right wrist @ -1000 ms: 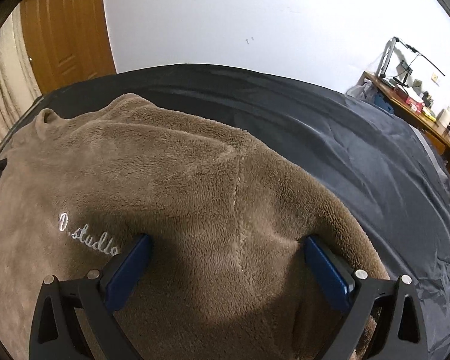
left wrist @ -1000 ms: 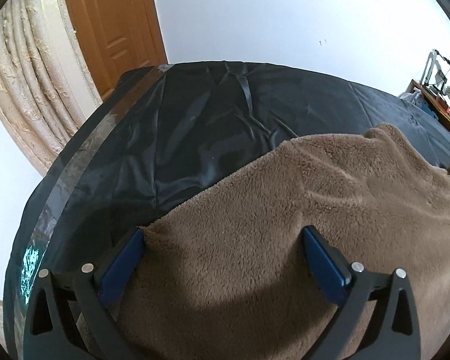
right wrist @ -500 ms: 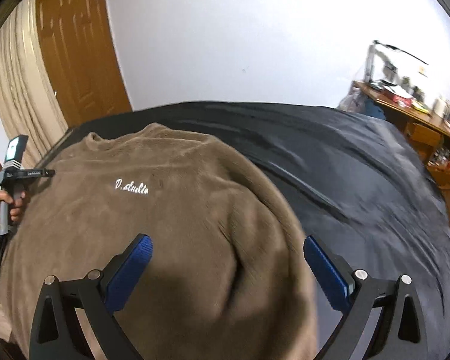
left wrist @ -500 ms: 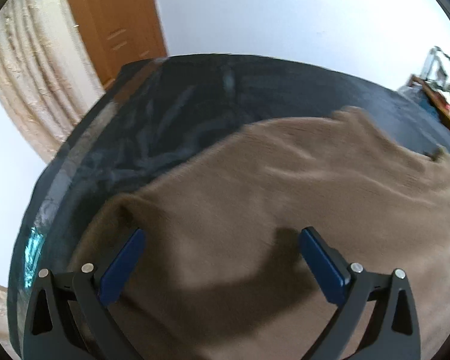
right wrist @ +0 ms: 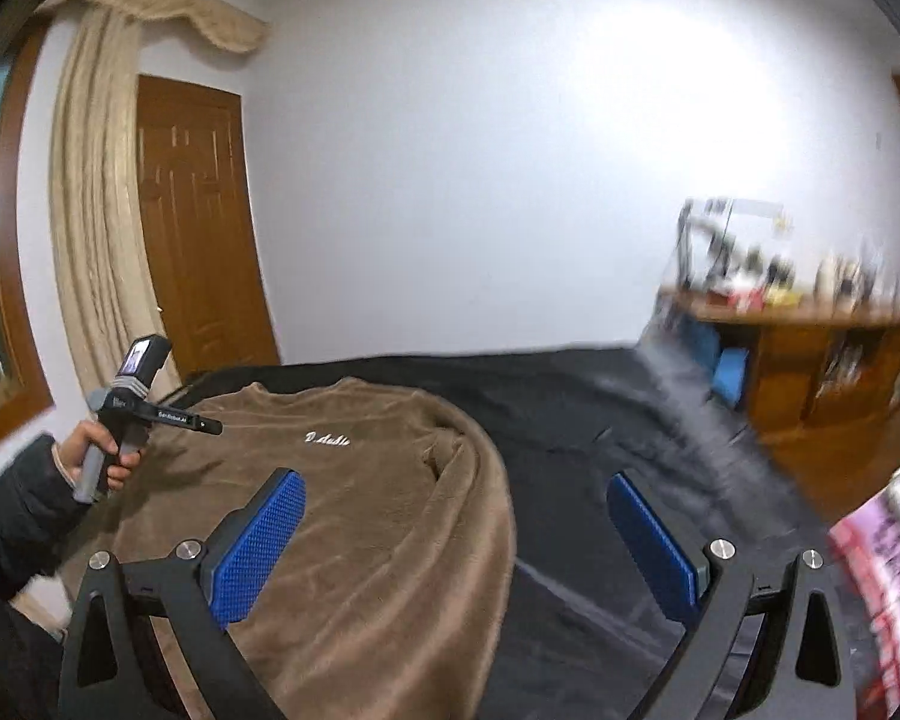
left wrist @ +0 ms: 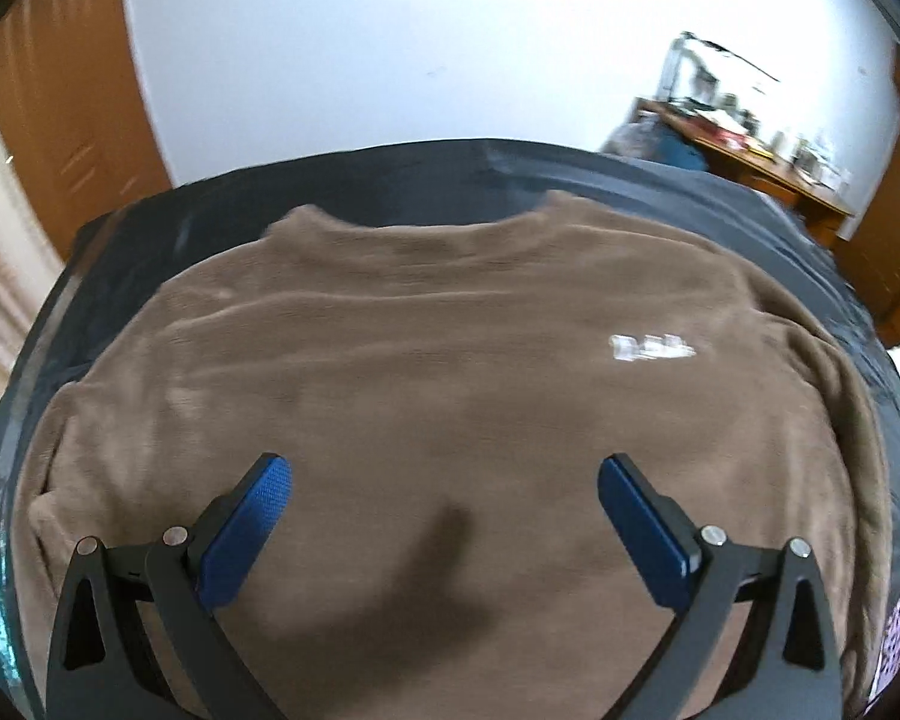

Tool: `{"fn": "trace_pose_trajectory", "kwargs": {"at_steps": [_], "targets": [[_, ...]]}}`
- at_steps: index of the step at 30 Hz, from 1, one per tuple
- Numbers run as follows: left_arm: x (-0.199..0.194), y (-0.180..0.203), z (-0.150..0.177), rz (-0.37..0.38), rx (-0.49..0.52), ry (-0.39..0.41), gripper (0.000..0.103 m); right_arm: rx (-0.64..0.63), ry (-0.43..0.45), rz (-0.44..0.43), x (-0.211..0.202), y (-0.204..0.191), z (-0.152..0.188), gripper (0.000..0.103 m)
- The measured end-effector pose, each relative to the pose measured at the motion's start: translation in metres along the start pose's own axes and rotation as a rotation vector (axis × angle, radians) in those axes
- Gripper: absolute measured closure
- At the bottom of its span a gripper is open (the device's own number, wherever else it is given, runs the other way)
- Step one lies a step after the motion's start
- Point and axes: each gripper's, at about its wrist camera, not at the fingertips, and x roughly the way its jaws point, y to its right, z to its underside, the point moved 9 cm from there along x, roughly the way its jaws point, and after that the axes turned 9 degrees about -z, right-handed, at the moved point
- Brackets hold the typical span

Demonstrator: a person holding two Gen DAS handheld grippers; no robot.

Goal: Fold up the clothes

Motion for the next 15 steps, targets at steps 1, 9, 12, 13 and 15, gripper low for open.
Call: {"fn": "trace_pose_trajectory", "kwargs": {"at_steps": [1, 9, 12, 13, 15], "targets": [[-0.003, 0.011, 0.000, 0.012, 0.012, 0.006, 0.000, -0.026, 0.013, 0.014, -0.008, -0.006, 0.000, 0.001], [-0.031, 0.068, 0.015, 0.063, 0.108, 0.053, 0.000, -0.080, 0.164, 0.210, -0.053, -0.025, 0.006, 0.001], [-0.039, 0.077, 0.021, 0.068, 0.124, 0.071, 0.000, -0.029, 0.209, 0.239, -0.059, -0.015, 0.013, 0.001], [-0.040, 0.079, 0.023, 0.068, 0.127, 0.075, 0.000, -0.012, 0.224, 0.246, -0.061, -0.011, 0.016, 0.001], [-0.042, 0.083, 0.028, 0.072, 0.135, 0.078, 0.000, -0.017, 0.194, 0.227, -0.059, -0.009, 0.028, 0.001]]}}
